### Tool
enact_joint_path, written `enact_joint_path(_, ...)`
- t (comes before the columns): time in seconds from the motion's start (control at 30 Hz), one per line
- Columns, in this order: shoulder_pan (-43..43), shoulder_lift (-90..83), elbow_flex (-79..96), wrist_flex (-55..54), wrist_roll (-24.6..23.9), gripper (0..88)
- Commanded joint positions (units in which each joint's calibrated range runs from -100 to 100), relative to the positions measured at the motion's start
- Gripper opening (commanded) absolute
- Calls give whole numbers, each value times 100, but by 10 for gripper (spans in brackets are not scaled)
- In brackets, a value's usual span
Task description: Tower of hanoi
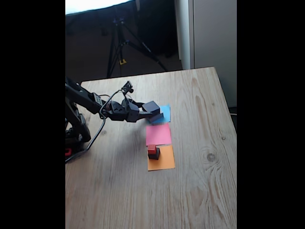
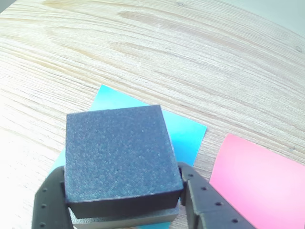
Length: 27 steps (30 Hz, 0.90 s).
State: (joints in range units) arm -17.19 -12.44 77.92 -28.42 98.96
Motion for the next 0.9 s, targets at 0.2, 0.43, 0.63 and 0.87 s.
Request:
enact_joint_path(0.2, 52, 56, -156, -221, 104, 211)
enact_joint_path(0.43, 43, 177, -165, -310, 104, 227)
enact_joint_path(0.63, 10, 207, -256, -432, 104, 295)
enact_joint_path(0.87, -23, 109, -238, -432, 104, 342)
